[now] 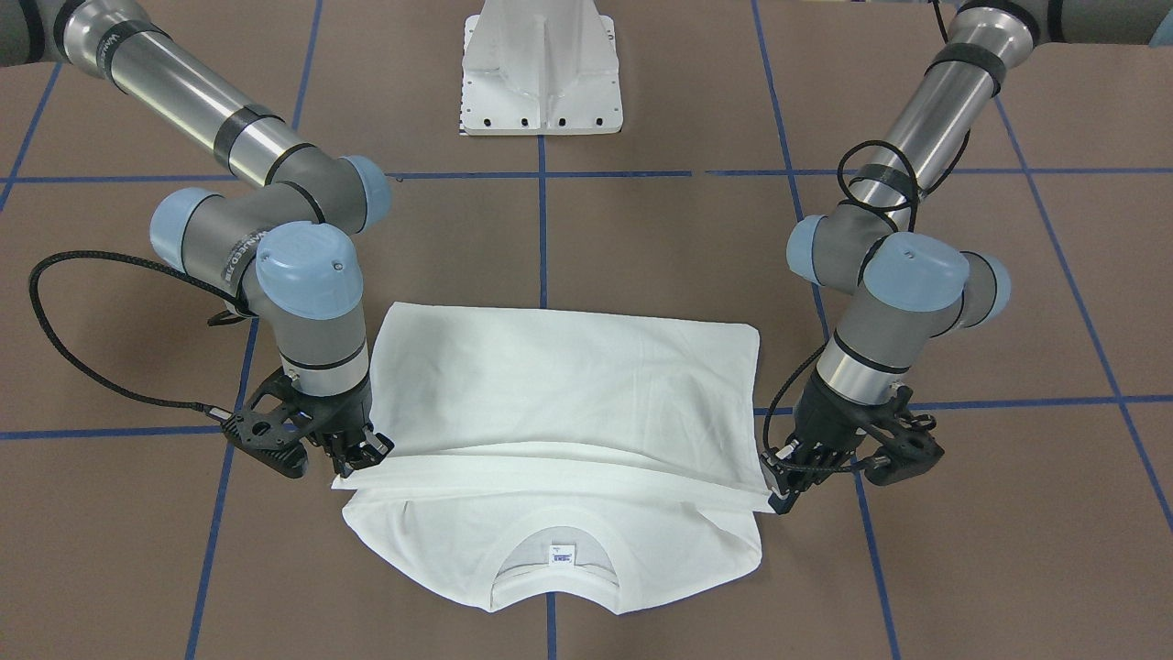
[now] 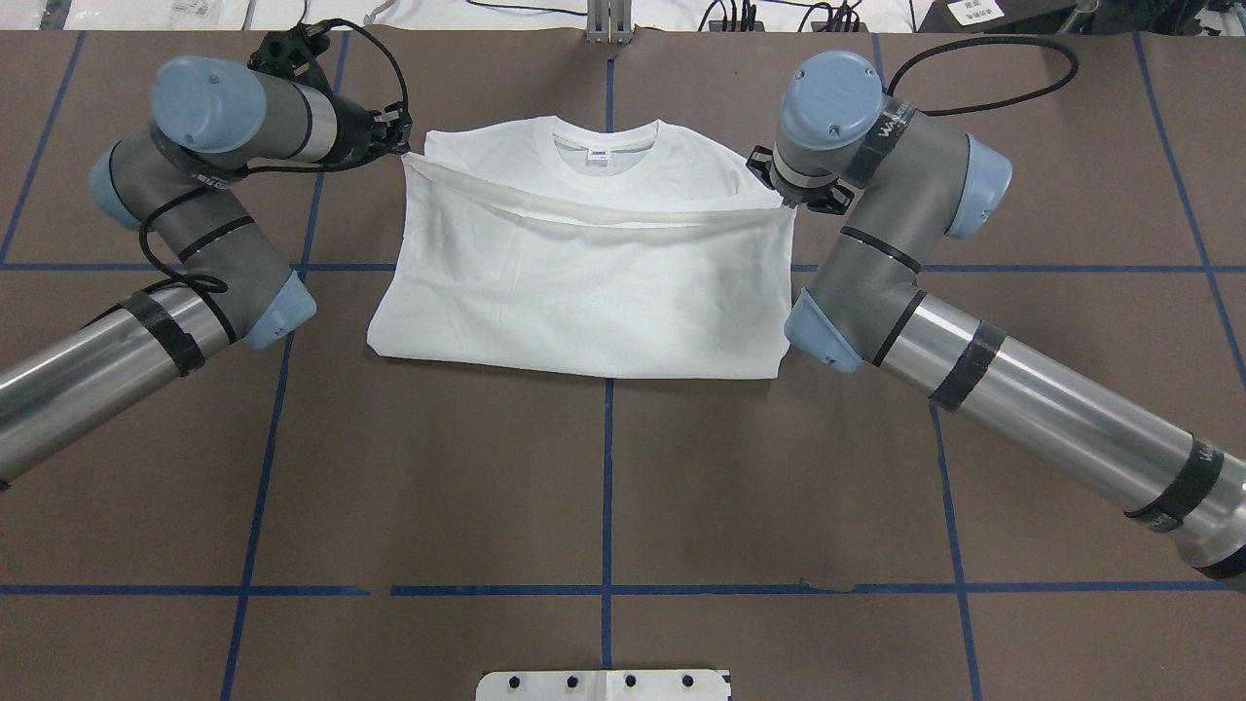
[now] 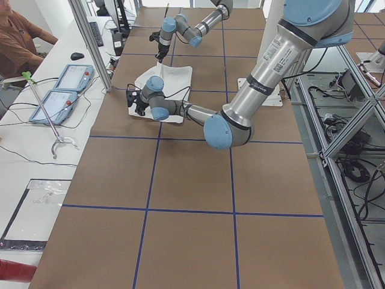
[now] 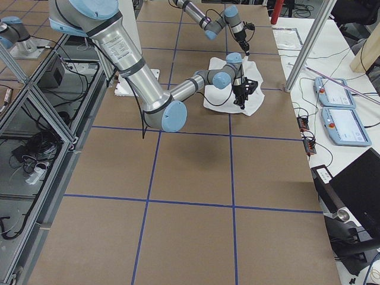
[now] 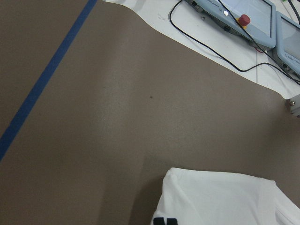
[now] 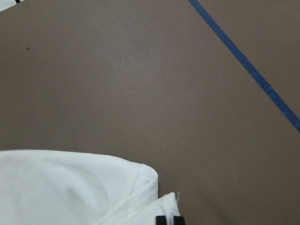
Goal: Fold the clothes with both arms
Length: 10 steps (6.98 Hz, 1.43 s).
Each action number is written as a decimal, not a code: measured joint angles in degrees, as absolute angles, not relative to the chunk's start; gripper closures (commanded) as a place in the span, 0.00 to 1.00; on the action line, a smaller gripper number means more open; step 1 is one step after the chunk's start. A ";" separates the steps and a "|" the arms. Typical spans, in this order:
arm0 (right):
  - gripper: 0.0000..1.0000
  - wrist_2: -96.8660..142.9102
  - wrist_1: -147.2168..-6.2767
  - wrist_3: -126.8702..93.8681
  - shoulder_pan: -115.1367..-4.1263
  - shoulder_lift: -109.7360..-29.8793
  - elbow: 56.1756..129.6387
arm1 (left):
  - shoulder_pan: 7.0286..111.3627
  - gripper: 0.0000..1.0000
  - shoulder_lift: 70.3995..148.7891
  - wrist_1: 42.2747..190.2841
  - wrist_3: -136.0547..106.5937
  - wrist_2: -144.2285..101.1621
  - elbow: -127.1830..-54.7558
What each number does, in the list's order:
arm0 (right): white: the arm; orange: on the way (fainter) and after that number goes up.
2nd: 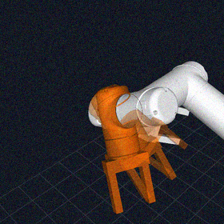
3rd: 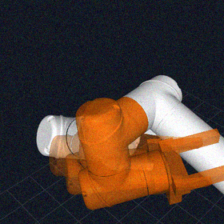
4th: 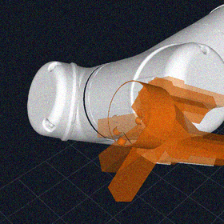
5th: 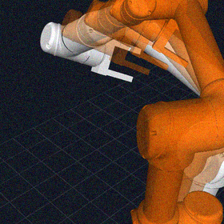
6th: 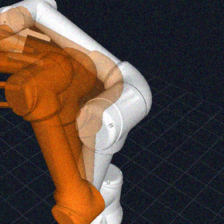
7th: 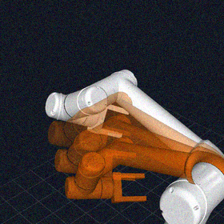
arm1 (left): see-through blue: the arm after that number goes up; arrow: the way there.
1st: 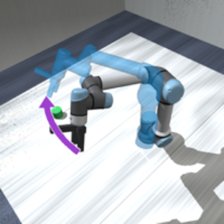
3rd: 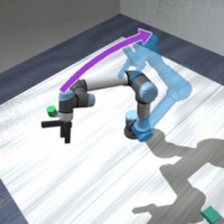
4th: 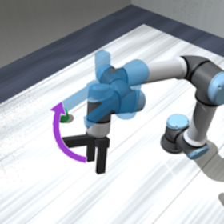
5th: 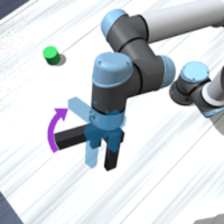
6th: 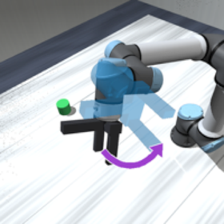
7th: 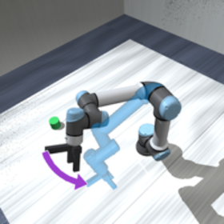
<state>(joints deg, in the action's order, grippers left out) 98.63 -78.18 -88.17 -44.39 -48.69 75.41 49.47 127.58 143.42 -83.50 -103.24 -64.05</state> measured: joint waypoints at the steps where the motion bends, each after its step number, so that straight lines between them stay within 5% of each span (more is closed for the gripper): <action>1: 0.60 100.21 -78.08 -88.18 -45.95 -48.52 75.95 | 49.57 0.57 127.45 144.05 -83.59 -103.28 -63.98; 3: 0.50 107.65 -75.27 -88.96 -49.15 -50.52 79.12 | 49.70 0.57 127.14 145.18 -83.82 -103.35 -63.96; 6: 0.34 109.56 -73.20 -96.07 -44.76 -61.78 93.92 | 49.73 0.57 126.65 145.45 -83.80 -103.55 -64.11; 10: 0.30 102.07 -72.85 -109.19 -33.07 -69.10 102.80 | 49.63 0.57 124.73 147.84 -83.36 -103.52 -64.46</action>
